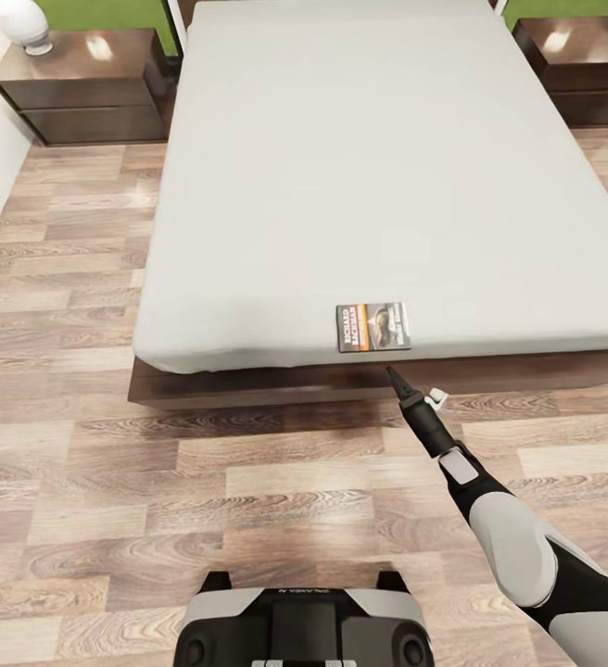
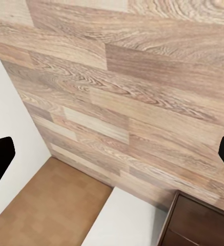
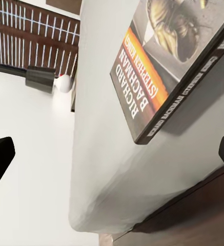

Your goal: In the bedroom, move the book from the bed onto either nightstand, and place the two sandals side by side next to the bed.

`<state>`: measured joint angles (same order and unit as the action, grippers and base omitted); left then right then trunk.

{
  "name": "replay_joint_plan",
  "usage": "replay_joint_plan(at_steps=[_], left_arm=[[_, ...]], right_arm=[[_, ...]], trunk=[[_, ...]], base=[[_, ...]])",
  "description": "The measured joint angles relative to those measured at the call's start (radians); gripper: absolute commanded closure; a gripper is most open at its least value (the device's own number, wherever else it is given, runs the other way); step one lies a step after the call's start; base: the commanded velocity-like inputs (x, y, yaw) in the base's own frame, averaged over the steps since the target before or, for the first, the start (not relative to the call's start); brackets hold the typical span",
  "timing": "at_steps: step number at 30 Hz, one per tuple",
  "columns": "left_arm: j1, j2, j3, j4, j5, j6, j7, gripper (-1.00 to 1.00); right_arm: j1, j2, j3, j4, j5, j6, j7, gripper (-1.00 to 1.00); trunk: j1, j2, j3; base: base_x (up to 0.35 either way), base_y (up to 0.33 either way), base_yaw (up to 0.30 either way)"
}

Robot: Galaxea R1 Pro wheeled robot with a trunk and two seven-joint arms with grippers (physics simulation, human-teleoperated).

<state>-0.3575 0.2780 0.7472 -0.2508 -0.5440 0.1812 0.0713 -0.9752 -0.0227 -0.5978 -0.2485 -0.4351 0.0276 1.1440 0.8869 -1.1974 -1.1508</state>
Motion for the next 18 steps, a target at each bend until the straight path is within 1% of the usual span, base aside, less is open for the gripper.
replay_joint_plan(at_steps=[1,15,18], left_arm=[[0.0,0.0,0.0,0.0,0.0,0.0,0.0,-1.0],[0.0,-0.001,0.0,0.0,-0.001,0.001,0.0,-1.0],[0.0,-0.001,0.0,0.0,-0.001,0.001,0.0,-1.0]], right_arm=[[0.0,0.0,0.0,-0.001,0.0,0.0,0.001,-1.0],[-0.01,-0.001,0.0,-0.001,0.002,0.0,0.008,-1.0],[-0.011,-0.001,0.001,-0.001,0.002,0.0,0.008,-1.0]], trunk=[[0.004,-0.007,-0.003],[0.004,-0.007,-0.003],[0.015,-0.028,-0.013]], base=[[0.0,0.0,0.0],[0.0,0.0,0.0],[0.0,0.0,0.0]])
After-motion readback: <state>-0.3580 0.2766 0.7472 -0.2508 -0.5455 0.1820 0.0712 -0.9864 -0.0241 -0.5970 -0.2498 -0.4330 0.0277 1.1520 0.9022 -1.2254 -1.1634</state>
